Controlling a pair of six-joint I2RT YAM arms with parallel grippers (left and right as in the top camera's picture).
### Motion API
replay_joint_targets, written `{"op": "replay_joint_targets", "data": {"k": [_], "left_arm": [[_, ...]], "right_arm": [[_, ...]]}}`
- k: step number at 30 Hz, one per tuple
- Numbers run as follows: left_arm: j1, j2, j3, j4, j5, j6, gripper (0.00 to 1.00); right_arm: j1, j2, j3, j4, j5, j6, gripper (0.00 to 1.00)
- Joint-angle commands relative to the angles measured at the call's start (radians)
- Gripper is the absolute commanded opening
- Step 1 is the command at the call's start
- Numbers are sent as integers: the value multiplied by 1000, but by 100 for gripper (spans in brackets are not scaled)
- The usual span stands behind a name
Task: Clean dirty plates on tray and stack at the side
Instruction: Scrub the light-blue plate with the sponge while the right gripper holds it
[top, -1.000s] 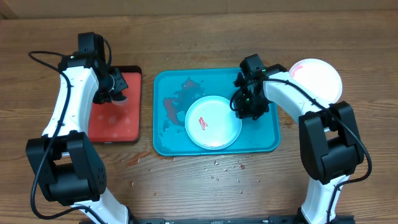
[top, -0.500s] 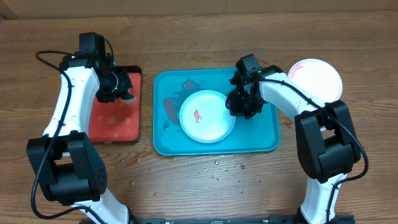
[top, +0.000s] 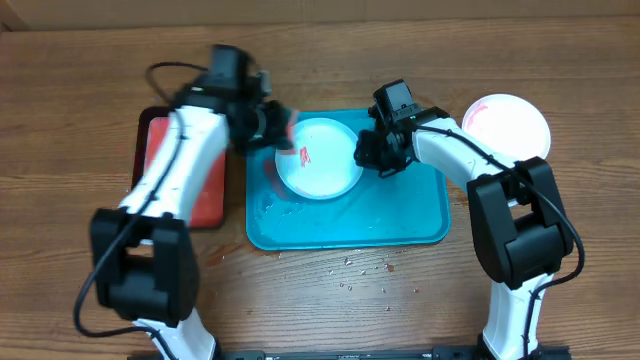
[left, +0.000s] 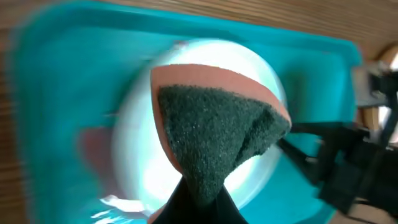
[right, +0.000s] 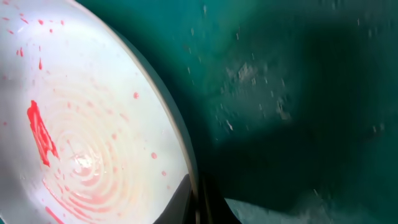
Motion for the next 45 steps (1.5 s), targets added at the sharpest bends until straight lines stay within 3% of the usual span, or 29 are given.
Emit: {"op": "replay_joint_targets", "data": {"k": [1,6,12,19,24,28,35,45], "left_arm": [[-105,63,-4,71,-87,-155,4],[-203,158,-4,176,-110,-187,4],[-195,211,-4,171,-137,-244,4],[-119,211,-2,46,-405,-238,4],[-54,211,7,40,-489,-157,4],[-35,211,53,15,-418,-150,4],[-57,217,77,93,-50,-155,4],[-166,273,77,166,-61,-154,4]], "right_arm": [[8,33,3,25,11,83,4],[10,33,3,28,12,82,4],[10,33,3,19,40,82,4],[10,33,3,1,117,83,4],[10,33,3,1,117,82,4],[10,33,3,3,117,82,4],[10,33,3,17,117,83,4],[11,33,3,19,113,82,4]]}}
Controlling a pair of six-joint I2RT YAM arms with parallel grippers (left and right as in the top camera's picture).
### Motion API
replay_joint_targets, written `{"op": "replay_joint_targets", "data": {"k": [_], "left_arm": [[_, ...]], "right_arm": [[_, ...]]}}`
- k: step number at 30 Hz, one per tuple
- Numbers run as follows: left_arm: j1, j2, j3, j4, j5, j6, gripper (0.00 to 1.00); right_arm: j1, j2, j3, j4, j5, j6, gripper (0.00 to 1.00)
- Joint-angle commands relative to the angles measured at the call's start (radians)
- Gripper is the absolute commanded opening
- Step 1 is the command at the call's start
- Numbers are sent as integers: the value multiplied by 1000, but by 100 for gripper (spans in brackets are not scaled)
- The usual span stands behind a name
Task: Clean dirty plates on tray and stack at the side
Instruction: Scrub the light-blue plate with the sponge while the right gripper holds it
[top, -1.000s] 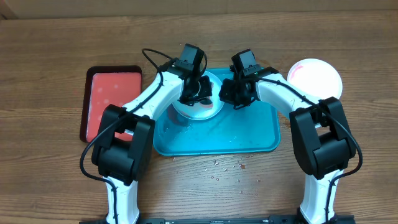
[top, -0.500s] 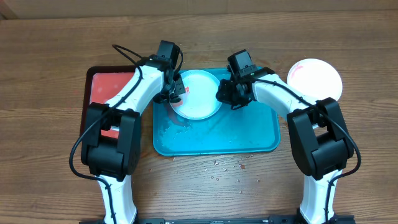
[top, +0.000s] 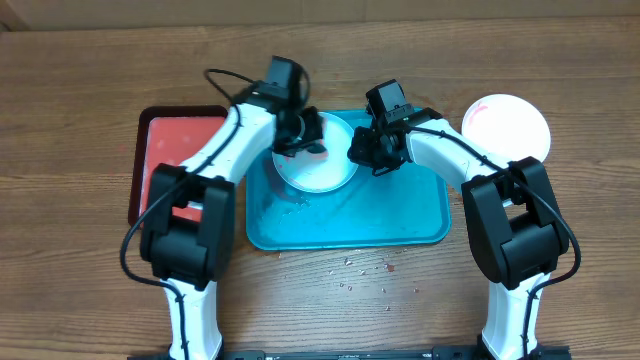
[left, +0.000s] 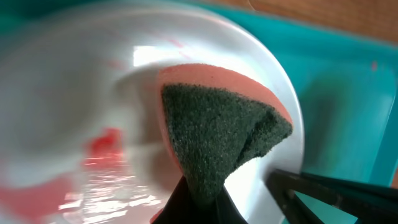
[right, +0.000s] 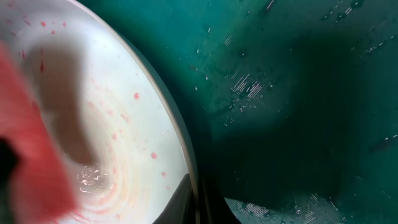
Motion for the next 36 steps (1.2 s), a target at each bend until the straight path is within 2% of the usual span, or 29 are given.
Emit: {"op": "replay_joint_targets", "data": {"k": [1,6,14,16,18,21,25,27,36], "left_arm": [[-18,31,20,-5,-14,11,4],[13,31,20,-54,-164,12,4],[37,31,14,-77,-640,140,4],[36,26,15,-79,-692,140,4],[36,19,18,-79,-673,139,4],[35,6,31,-70,-516,140,4],[33,10,34,-7,-90,139,4],[27,16,32,17,22,129,4],[5,67,32,9,-8,121,4]], "right_arm": [[-11,25,-6,-8,55,-3,4],[-11,25,-6,-11,56,-3,4],[-11,25,-6,-23,56,-3,4],[-11,25,-6,-25,56,-3,4],[-11,25,-6,-24,56,-3,4],[-11,25,-6,-23,56,-3,4],[-11,25,-6,-18,56,-3,4],[-11,25,-6,-16,56,-3,4],[-11,25,-6,-22,56,-3,4]]}}
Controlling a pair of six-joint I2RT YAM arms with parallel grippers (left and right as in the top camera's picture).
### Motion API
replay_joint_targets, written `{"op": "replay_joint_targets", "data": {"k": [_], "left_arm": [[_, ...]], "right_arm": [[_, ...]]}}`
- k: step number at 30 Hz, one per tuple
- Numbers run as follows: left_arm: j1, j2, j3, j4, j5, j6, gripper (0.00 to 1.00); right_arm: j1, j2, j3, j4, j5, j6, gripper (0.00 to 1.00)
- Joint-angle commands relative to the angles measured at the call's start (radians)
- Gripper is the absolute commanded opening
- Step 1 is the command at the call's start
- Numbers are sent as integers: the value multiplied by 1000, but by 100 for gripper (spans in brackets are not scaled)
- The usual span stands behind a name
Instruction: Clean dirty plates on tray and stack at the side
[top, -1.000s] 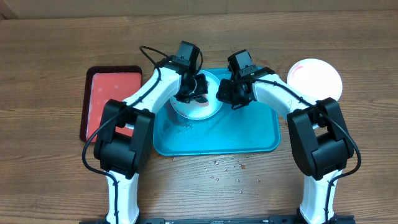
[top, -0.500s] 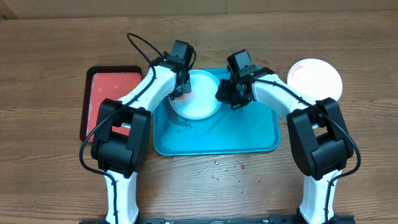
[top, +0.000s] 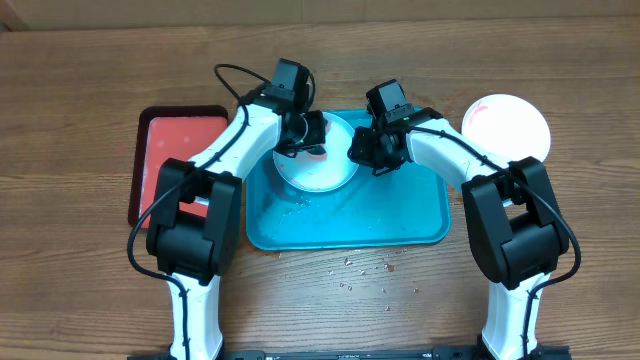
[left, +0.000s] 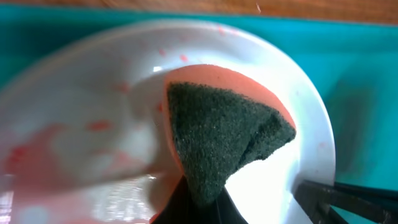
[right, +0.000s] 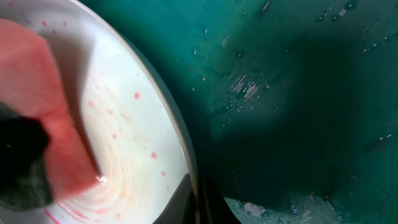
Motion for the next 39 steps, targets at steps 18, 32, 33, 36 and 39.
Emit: {"op": "replay_joint_targets", "data": {"k": [18,32,33,36,39], "left_arm": [[190,13,113,-253,-299,-26,4],[382,-216,221,-440,-238,-21,4],[403,-212,219,-462,-254,-16,4],[454,-186,198,-500,-278,-12,4],[480,-150,156,-480,-278,7,4]], "right_arm": [[-11,24,-5,-47,52,-3,4],[13,-115,102,-89,187,-183,4],[23,-128,107,-95,224,-199,4],[61,-176,121,-103,347,-238,4],[114,-225,124,-95,478,-283,4]]}}
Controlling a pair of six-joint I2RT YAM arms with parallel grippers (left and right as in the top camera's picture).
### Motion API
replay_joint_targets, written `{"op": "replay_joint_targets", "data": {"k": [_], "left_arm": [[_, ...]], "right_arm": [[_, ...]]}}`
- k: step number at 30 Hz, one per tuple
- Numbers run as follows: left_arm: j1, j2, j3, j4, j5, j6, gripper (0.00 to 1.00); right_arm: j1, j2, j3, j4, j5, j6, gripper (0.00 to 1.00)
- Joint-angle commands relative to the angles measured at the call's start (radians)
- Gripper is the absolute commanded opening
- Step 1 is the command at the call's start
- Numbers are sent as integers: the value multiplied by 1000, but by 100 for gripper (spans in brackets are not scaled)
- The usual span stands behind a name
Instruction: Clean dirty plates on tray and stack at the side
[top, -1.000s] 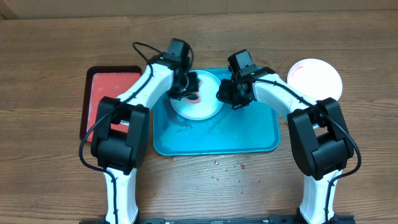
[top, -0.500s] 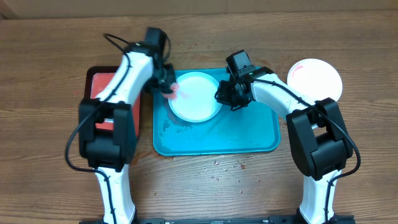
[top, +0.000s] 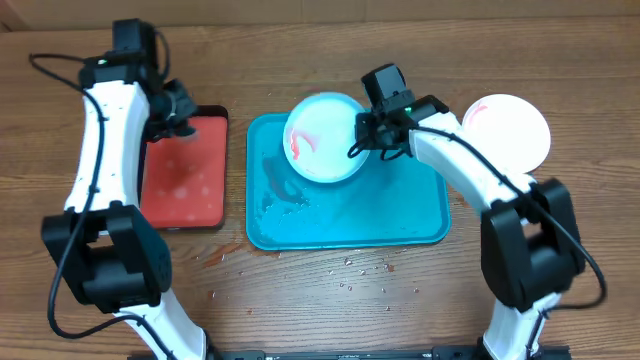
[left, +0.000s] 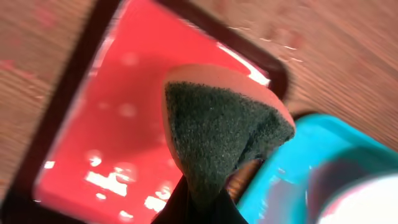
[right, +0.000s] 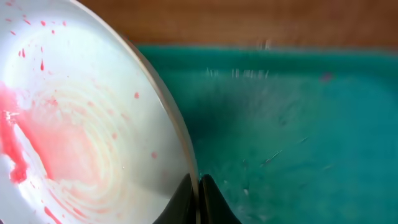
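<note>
A white plate (top: 322, 138) smeared with red sits over the far part of the teal tray (top: 400, 215). My right gripper (top: 368, 133) is shut on its right rim; the rim (right: 180, 143) runs between its fingertips, and red streaks show on the plate (right: 74, 124). Far to the left, my left gripper (top: 172, 112) is shut on a pink sponge with a dark green scouring face (left: 217, 134), above the far right corner of the red tray (left: 118, 137). A second white plate (top: 510, 128) lies on the wood at the right.
The red tray (top: 185, 170) with a dark border lies left of the teal tray and looks wet. Crumbs are scattered on the wood (top: 365, 275) in front of the teal tray. Droplets lie on the teal tray's left floor (top: 280, 200).
My left gripper, with the sponge, has gone from the plate to over the red tray at the left. The plate, held by my right gripper, sits a little farther back and shows a red smear.
My right gripper held the plate's rim throughout. The left gripper, shut on the sponge, was at the plate's left edge, then on the plate at two moments, where the red mark turned to a smear. Now the sponge is over the red tray.
</note>
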Motion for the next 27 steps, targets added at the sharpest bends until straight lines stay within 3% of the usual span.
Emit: {"op": "replay_joint_targets", "data": {"k": [1,6,10,14,18,21,22,24,25,27], "left_arm": [[19,60,-51,16,-30,22,4],[38,130,-76,42,-53,21,4],[52,164,-76,49,-166,11,4],[67,164,-76,52,-185,-13,4],[72,164,-76,50,-172,-12,13],[72,164,-76,50,-122,-12,29],[72,164,-76,50,-109,-12,42],[72,164,-76,50,-100,-12,81],[72,164,-76,50,-100,-11,93],[72,164,-76,50,-100,-7,98]], "right_arm": [[77,-102,43,12,237,-92,4],[189,-133,47,16,547,-205,4],[290,-134,47,30,867,-348,4],[353,-134,47,84,1007,-491,4],[403,-134,47,166,1095,-623,4],[428,-134,47,231,1139,-700,4],[434,-134,47,251,1147,-719,4],[444,-134,47,293,1166,-755,4],[446,-134,47,311,1173,-774,4],[449,-134,47,348,1190,-822,4]]}}
